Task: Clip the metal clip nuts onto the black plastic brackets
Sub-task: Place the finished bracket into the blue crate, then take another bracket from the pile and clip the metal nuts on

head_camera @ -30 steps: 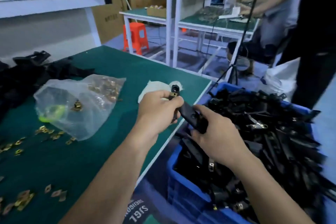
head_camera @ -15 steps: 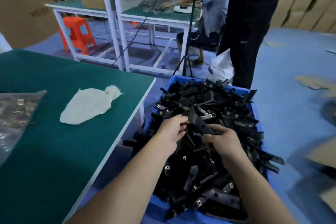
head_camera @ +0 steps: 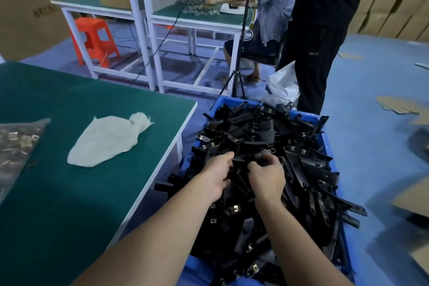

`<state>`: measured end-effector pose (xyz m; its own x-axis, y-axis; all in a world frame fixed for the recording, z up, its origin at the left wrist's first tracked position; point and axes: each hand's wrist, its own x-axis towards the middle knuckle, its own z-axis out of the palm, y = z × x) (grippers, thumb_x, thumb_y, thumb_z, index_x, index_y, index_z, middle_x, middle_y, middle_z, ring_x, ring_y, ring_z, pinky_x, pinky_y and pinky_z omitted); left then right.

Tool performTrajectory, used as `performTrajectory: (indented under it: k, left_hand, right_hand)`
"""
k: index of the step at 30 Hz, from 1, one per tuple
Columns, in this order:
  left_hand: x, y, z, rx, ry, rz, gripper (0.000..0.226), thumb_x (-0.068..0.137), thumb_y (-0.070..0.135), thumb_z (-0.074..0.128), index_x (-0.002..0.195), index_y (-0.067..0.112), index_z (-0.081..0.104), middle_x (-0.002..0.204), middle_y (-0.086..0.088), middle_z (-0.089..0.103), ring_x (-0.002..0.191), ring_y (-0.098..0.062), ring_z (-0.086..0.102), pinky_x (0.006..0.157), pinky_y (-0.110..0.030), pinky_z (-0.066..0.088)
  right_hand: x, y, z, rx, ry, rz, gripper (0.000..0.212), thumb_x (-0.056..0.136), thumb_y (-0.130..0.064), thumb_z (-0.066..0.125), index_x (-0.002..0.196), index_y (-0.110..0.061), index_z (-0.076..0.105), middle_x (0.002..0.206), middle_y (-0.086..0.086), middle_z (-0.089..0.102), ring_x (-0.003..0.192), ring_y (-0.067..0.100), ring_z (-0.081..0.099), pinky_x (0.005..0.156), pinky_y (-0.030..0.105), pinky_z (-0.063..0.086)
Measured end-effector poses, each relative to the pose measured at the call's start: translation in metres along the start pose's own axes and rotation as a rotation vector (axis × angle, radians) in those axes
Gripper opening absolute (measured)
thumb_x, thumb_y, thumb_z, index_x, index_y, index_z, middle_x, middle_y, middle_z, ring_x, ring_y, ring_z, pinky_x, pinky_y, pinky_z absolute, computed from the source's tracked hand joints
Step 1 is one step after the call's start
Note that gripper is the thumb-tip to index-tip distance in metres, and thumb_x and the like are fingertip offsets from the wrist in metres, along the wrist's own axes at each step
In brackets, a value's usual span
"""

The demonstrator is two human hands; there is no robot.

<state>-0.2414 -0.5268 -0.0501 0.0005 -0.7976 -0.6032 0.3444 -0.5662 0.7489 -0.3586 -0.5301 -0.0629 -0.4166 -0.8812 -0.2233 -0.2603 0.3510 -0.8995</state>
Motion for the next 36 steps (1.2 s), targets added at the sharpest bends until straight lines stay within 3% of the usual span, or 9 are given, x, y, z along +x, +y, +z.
performTrajectory:
  k: [4, 6, 9, 14, 19, 22, 26, 31, 36]
  left_hand:
    - [-0.011, 0.008, -0.003, 0.093, 0.123, 0.182, 0.021, 0.095, 0.034, 0.065, 0.106, 0.022, 0.079, 0.109, 0.003, 0.078, 0.079, -0.006, 0.067, 0.073, -0.027, 0.050]
    - [-0.020, 0.017, -0.007, 0.161, 0.205, 0.349, 0.017, 0.093, 0.027, 0.066, 0.098, 0.024, 0.082, 0.099, 0.002, 0.080, 0.084, -0.010, 0.073, 0.078, -0.030, 0.059]
    - [-0.049, 0.041, -0.026, 0.207, 0.340, 0.540, 0.019, 0.092, 0.023, 0.064, 0.094, 0.026, 0.082, 0.099, 0.005, 0.080, 0.097, -0.015, 0.074, 0.091, -0.035, 0.059]
    - [-0.109, 0.076, -0.091, 0.675, 0.878, 0.801, 0.025, 0.088, 0.020, 0.058, 0.066, 0.008, 0.061, 0.061, -0.007, 0.061, 0.064, -0.027, 0.052, 0.062, -0.039, 0.048]
    - [-0.193, 0.080, -0.183, 0.394, 1.017, 0.987, 0.020, 0.089, 0.014, 0.066, 0.072, 0.024, 0.073, 0.072, 0.011, 0.073, 0.074, -0.018, 0.072, 0.071, -0.038, 0.058]
    - [-0.244, 0.062, -0.242, 0.160, 1.140, 1.025, 0.023, 0.087, 0.016, 0.073, 0.067, 0.027, 0.073, 0.062, 0.014, 0.073, 0.054, -0.004, 0.068, 0.050, -0.023, 0.053]
    - [-0.311, 0.025, -0.318, 0.177, 1.522, 0.921, 0.042, 0.089, 0.046, 0.059, 0.057, 0.019, 0.067, 0.053, 0.006, 0.067, 0.052, -0.011, 0.065, 0.061, -0.034, 0.055]
    - [-0.388, -0.036, -0.382, 0.238, 1.921, 0.674, 0.052, 0.090, 0.050, 0.051, 0.050, 0.015, 0.051, 0.042, 0.003, 0.049, 0.040, -0.014, 0.045, 0.047, -0.029, 0.032]
    - [-0.429, -0.095, -0.431, 0.145, 1.859, 0.604, 0.043, 0.094, 0.040, 0.056, 0.066, 0.008, 0.059, 0.048, -0.001, 0.047, 0.042, -0.010, 0.038, 0.049, -0.030, 0.034]
  right_hand:
    - [-0.040, -0.013, 0.019, 0.189, -0.112, -0.032, 0.012, 0.090, -0.024, 0.069, 0.099, -0.033, 0.070, 0.092, -0.010, 0.074, 0.069, 0.003, 0.069, 0.066, 0.029, 0.054]
    - [-0.059, -0.031, 0.029, 0.317, -0.169, -0.047, 0.014, 0.089, -0.018, 0.067, 0.092, -0.029, 0.075, 0.085, -0.007, 0.077, 0.076, 0.007, 0.073, 0.073, 0.033, 0.059]
    - [-0.088, -0.066, 0.044, 0.469, -0.299, 0.011, 0.022, 0.089, -0.011, 0.062, 0.082, -0.024, 0.079, 0.076, 0.002, 0.078, 0.070, 0.018, 0.075, 0.055, 0.027, 0.054]
    - [-0.148, -0.115, 0.079, 0.523, -0.567, -0.004, 0.029, 0.087, 0.003, 0.054, 0.080, -0.011, 0.078, 0.077, 0.013, 0.076, 0.070, 0.025, 0.069, 0.060, 0.033, 0.051]
    - [-0.240, -0.138, 0.122, 0.627, -0.880, -0.051, 0.026, 0.090, 0.009, 0.054, 0.084, -0.007, 0.074, 0.073, 0.006, 0.074, 0.065, 0.014, 0.067, 0.057, 0.024, 0.053]
    - [-0.300, -0.135, 0.147, 0.670, -1.102, 0.028, 0.025, 0.094, 0.012, 0.054, 0.083, -0.005, 0.068, 0.072, 0.009, 0.074, 0.060, 0.016, 0.069, 0.057, 0.024, 0.056]
    - [-0.387, -0.110, 0.182, 0.531, -1.352, 0.052, 0.017, 0.097, 0.006, 0.057, 0.086, -0.002, 0.067, 0.067, 0.009, 0.070, 0.052, 0.015, 0.063, 0.052, 0.025, 0.053]
    - [-0.480, -0.071, 0.217, 0.385, -1.552, 0.131, 0.023, 0.102, 0.002, 0.047, 0.098, -0.003, 0.069, 0.084, 0.013, 0.076, 0.074, 0.024, 0.075, 0.066, 0.030, 0.060]
    - [-0.532, -0.064, 0.253, 0.180, -1.572, -0.046, 0.022, 0.092, 0.002, 0.060, 0.099, -0.012, 0.076, 0.095, 0.009, 0.078, 0.088, 0.023, 0.075, 0.084, 0.038, 0.061]
